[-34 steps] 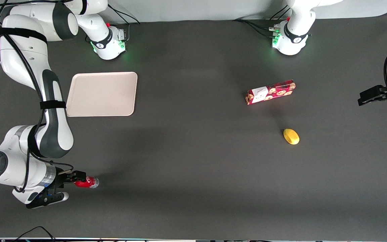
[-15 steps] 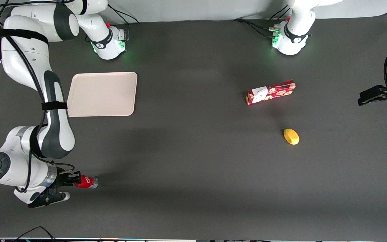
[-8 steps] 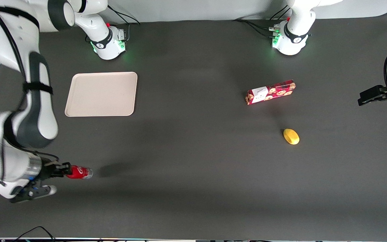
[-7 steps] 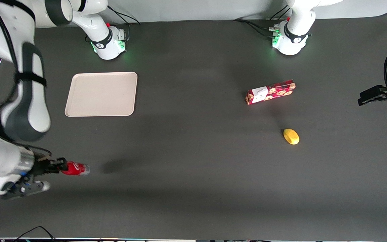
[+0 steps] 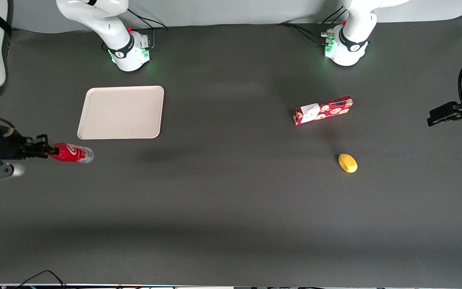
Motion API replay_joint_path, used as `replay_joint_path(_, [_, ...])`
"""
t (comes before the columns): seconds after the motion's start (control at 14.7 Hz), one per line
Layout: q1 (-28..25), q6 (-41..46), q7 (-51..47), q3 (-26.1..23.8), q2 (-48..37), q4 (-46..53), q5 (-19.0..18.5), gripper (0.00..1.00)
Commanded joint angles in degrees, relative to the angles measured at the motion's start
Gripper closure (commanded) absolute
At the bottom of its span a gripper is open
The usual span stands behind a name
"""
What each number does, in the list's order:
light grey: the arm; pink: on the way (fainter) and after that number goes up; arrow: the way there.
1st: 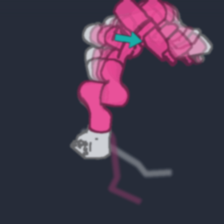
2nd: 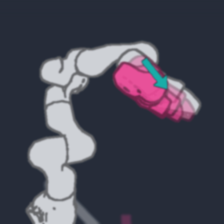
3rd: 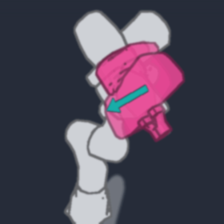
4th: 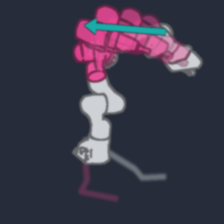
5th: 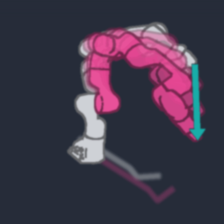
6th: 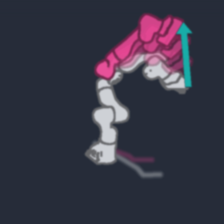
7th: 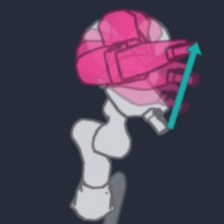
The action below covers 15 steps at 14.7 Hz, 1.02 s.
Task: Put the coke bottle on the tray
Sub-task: 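Lift the bottle and carry it toward the white tray, then lower the bottle onto the tray's edge and stand it upright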
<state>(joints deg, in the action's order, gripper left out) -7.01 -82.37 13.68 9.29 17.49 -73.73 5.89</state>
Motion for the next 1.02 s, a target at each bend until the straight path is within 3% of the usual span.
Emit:
replay_joint_path(0.0, [-0.5, -8.1, -1.0, -2.8, -19.3, -25.3, -7.5, 1.00])
replay_joint_path(0.2, [0.2, -16.4, -0.6, -2.7, -30.6, -43.2, -9.1, 1.00])
replay_joint_path(0.55, [1.7, -25.5, 0.1, -2.0, -38.2, -59.7, -13.1, 1.00])
replay_joint_path(0.95, [1.7, -38.2, 3.5, 7.3, -40.2, -72.7, -19.8, 1.00])
